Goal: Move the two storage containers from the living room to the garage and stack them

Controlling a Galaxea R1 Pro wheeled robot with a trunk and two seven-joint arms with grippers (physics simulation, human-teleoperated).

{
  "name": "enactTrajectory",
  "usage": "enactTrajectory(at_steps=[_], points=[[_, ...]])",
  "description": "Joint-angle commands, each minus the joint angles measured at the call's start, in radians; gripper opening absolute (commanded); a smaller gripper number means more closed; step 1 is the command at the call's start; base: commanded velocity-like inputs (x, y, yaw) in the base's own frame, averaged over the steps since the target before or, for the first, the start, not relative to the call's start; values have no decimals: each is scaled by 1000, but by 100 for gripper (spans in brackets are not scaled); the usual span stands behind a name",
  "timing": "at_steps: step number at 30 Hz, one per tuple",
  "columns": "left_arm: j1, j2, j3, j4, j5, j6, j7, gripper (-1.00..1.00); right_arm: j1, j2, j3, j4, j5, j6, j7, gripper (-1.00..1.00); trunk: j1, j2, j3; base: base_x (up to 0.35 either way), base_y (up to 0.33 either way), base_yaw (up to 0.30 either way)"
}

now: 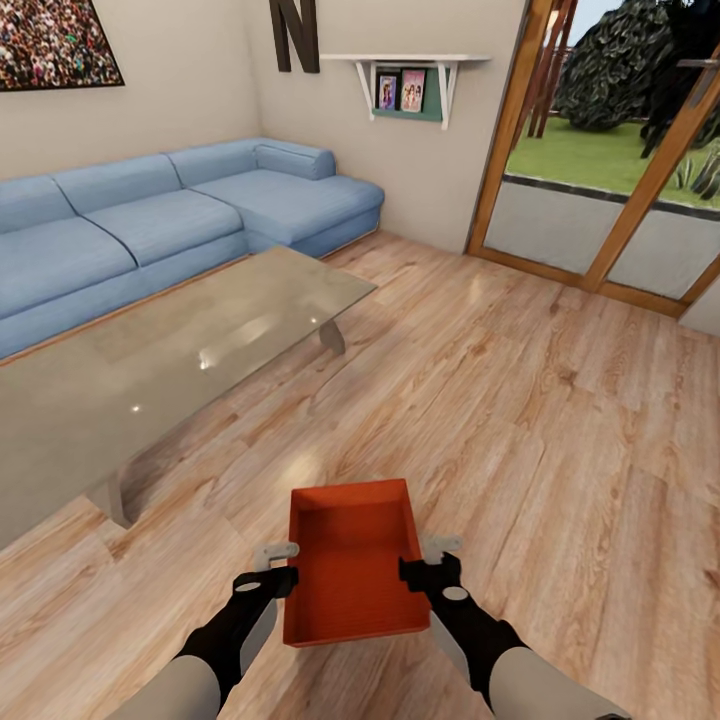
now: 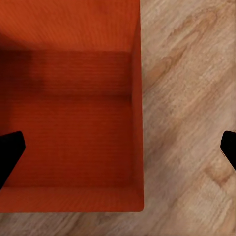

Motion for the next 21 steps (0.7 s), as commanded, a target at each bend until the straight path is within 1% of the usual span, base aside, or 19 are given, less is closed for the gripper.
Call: enactTrajectory(at_steps=[1, 5, 9, 11, 13, 16, 21], points=[[0, 0, -2, -2, 11, 4, 5, 100, -1, -4, 8, 1, -5, -2, -7, 100, 4, -8, -4, 0, 0, 0], [0, 0, -1, -1, 12, 4, 4, 100, -11, -23, 8, 1, -7, -2, -2, 100, 19, -36, -16, 0, 0, 0], [0, 0, 1, -1, 13, 5, 4, 100, -30, -48, 8, 7, -10, -7, 2, 100, 35, -64, -29, 0, 0, 0], [0, 0, 1, -2, 13, 5, 4, 100, -35, -54, 8, 11, -8, -9, 3, 100, 42, -78, -35, 0, 0, 0], [0, 0, 1, -2, 13, 5, 4, 100, -37, -55, 8, 13, -8, -15, 4, 100, 50, -92, -41, 0, 0, 0], [0, 0, 1, -1, 13, 5, 4, 100, -38, -52, 13, 19, -8, -35, 4, 100, 61, -113, -51, 0, 0, 0], [0, 1, 3, 2, 13, 5, 4, 100, -38, -48, 16, 22, -7, -47, 6, 100, 81, -148, -67, 0, 0, 0]])
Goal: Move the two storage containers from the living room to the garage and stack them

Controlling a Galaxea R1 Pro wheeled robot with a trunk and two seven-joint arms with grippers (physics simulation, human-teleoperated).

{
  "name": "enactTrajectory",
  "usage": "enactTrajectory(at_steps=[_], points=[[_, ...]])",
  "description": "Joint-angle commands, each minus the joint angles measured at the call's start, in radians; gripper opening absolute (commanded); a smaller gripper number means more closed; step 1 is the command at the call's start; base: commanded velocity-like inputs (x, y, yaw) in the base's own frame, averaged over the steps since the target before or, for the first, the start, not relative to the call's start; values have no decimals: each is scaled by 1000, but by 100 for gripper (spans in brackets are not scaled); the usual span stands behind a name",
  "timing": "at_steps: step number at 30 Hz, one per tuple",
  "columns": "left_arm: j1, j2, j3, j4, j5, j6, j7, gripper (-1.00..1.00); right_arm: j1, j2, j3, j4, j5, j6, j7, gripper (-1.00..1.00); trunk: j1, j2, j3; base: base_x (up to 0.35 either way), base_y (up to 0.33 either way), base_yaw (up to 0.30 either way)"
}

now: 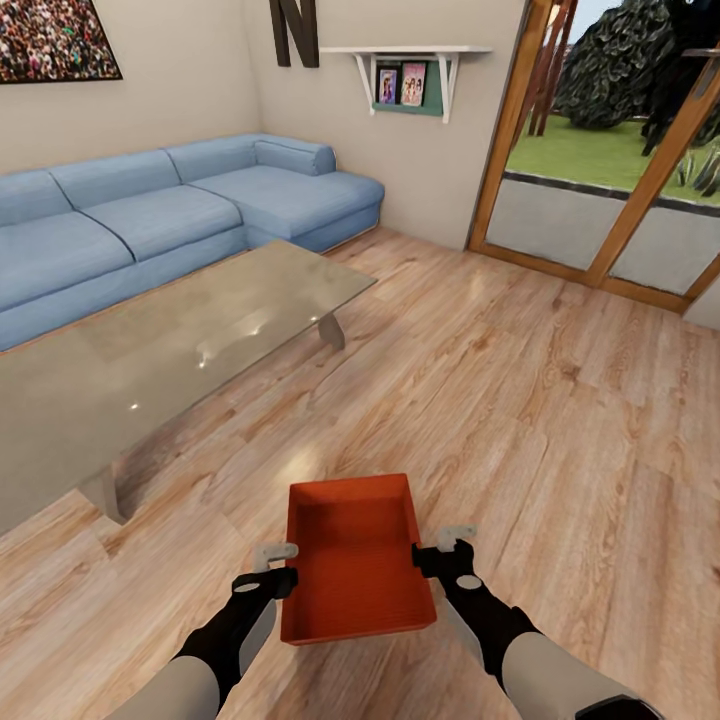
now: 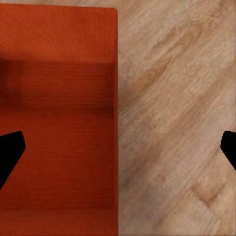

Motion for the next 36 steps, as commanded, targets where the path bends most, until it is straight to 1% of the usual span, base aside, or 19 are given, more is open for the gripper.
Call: enactTrajectory(at_steps=[1, 8, 16, 22, 31, 36], points=[[0, 0, -2, -1, 10, 4, 5, 100, -1, 1, 8, 1, -5, -4, -6, 100, 4, -8, -4, 0, 0, 0], [1, 1, -1, 1, 11, 4, 5, 100, 0, 7, 2, 2, -16, -6, -6, 100, 31, -57, -26, 0, 0, 0], [0, 0, -1, -2, 12, 4, 5, 100, -1, 9, -2, 2, -19, -6, -6, 100, 61, -113, -51, 0, 0, 0], [0, 0, -1, -2, 12, 4, 5, 100, 0, 9, 2, 2, -10, -6, -6, 100, 84, -155, -70, 0, 0, 0], [0, 1, -1, 1, 11, 4, 5, 100, -1, 8, 1, 2, -19, -1, -6, 100, 119, -218, -98, 0, 0, 0], [0, 1, -1, -2, 11, 4, 5, 100, 0, 8, 5, 2, -11, -3, -6, 100, 138, -253, -114, 0, 0, 0]])
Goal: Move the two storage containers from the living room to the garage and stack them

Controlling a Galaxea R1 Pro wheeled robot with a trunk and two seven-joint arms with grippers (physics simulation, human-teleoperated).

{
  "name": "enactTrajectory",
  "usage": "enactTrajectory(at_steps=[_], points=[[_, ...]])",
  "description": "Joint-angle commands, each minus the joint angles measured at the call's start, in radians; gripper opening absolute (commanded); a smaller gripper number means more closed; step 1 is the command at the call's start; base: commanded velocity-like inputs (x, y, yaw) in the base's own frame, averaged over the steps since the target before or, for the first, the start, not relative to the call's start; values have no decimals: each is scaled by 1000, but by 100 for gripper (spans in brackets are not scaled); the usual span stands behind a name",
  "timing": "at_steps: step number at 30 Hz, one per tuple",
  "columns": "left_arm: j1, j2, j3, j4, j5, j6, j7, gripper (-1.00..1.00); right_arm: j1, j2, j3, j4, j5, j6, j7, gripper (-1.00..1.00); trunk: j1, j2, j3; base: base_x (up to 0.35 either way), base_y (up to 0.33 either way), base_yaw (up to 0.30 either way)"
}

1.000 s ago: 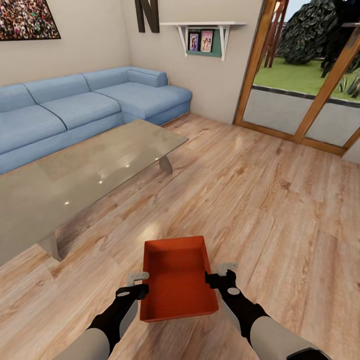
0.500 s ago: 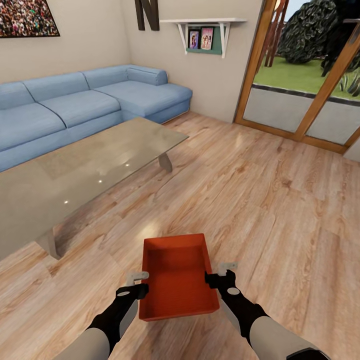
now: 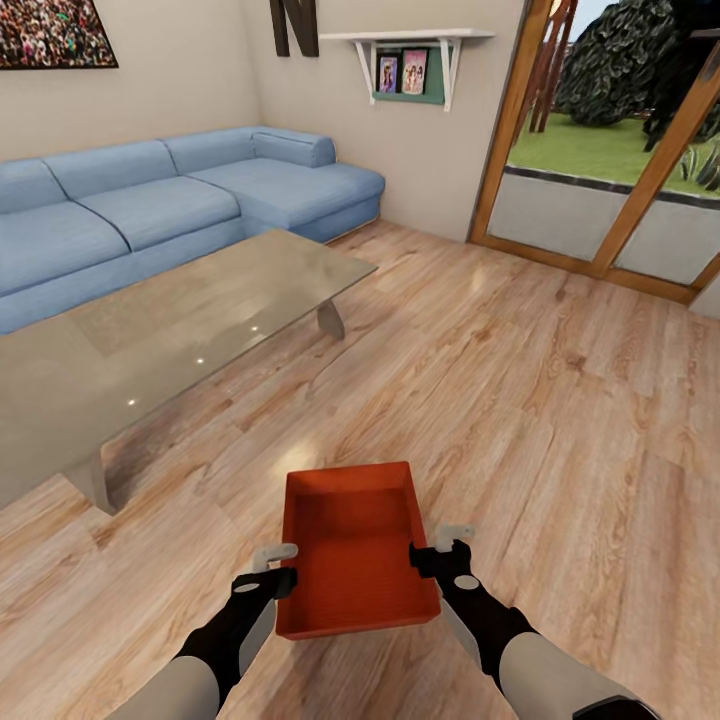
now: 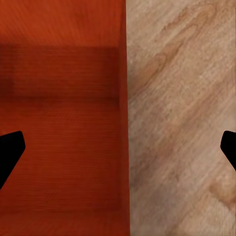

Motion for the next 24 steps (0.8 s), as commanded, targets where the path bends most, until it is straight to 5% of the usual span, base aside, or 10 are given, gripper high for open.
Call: enactTrajectory(at_steps=[1, 4, 15, 24], points=[[0, 0, -1, -2, 10, 4, 5, 100, -1, 0, 8, 1, -5, -3, -6, 100, 4, -8, -4, 0, 0, 0], [0, 0, -1, -3, 10, 5, 5, 100, -1, 0, 8, 1, -4, -3, -6, 100, 15, -29, -13, 0, 0, 0], [0, 10, -2, -11, 10, 4, 5, 100, -1, 0, 8, 3, -3, -3, -6, 100, -27, 48, 21, 0, 0, 0], [-1, 14, -2, -13, 11, 4, 5, 100, -1, 0, 8, 3, -3, -5, -6, 100, 8, -15, -7, 0, 0, 0]])
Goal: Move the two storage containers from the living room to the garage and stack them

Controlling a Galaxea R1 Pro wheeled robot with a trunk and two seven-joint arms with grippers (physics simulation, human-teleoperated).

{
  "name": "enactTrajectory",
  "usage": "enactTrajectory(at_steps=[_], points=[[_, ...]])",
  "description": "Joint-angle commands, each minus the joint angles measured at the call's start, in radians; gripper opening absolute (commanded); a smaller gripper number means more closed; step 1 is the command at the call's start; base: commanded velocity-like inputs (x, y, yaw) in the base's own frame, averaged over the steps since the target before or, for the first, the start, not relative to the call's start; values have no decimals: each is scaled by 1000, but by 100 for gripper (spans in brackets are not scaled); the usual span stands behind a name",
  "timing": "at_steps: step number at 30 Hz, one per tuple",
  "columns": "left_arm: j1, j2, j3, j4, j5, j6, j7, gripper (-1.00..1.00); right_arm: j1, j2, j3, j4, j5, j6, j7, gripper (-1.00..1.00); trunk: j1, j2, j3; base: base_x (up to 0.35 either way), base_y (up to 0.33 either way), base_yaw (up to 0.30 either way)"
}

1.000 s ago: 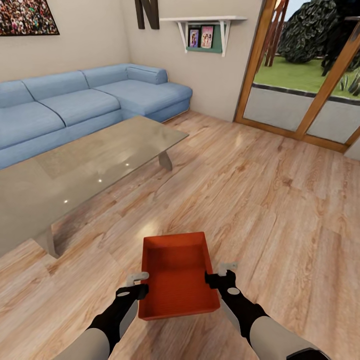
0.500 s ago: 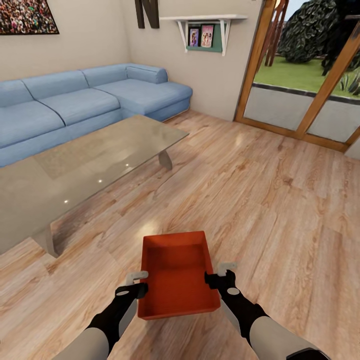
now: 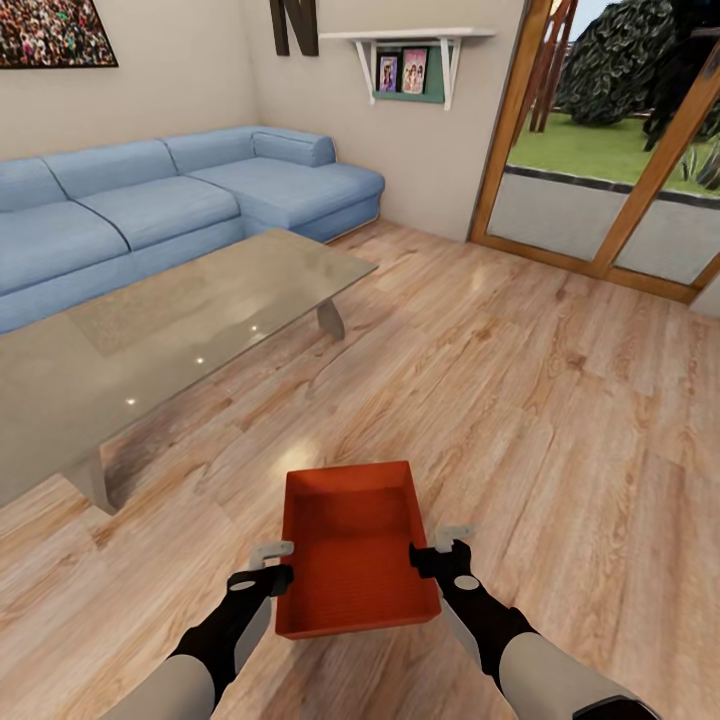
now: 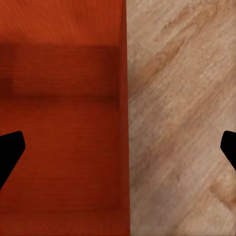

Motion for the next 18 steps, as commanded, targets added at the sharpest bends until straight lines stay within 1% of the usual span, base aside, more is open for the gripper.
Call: enactTrajectory(at_steps=[1, 5, 13, 18], points=[[0, 1, -2, -2, 11, 4, 5, 100, -1, -1, 8, 1, -5, -3, -6, 100, 4, -8, -4, 0, 0, 0], [0, 5, -2, -2, 11, 4, 6, 100, -1, -1, 8, 1, -5, -3, -6, 100, 19, -36, -16, 0, 0, 0], [0, 4, -1, -4, 11, 4, 14, 100, -1, -2, 7, 1, -7, -3, -6, 100, 19, -36, -16, 0, 0, 0], [0, 5, 0, -4, 11, 5, 18, 100, -1, -2, 7, 1, -7, -3, -6, 100, 38, -71, -32, 0, 0, 0]])
